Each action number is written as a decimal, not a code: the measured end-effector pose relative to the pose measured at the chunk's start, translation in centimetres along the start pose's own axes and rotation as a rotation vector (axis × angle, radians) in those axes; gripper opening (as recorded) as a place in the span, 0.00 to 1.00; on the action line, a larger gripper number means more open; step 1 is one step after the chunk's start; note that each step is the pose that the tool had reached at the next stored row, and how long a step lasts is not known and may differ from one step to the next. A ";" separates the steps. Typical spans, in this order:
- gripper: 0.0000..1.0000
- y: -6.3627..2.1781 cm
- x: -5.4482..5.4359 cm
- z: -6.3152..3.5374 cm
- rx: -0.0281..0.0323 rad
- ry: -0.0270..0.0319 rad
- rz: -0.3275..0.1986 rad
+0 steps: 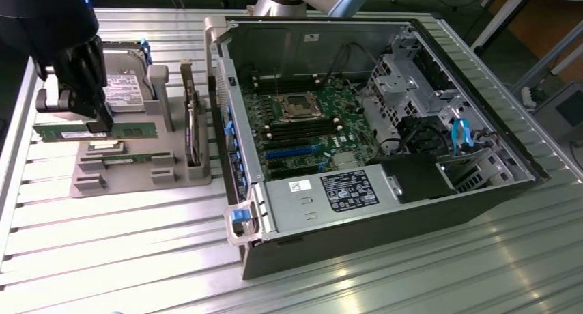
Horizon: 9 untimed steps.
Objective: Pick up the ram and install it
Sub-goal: 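Pick up the ram and move it above insertion slot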
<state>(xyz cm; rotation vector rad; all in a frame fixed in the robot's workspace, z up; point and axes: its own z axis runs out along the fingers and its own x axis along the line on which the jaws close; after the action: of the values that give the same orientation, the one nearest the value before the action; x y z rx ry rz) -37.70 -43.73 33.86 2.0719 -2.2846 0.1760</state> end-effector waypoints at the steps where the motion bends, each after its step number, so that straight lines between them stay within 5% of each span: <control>1: 0.11 -0.01 0.0 -0.14 0.0000 0.0002 0.000; 9: 0.11 -0.10 0.2 -2.02 0.0002 0.0020 0.000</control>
<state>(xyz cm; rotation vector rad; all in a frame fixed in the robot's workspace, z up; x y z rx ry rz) -37.70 -43.73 35.90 2.0710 -2.2835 0.1782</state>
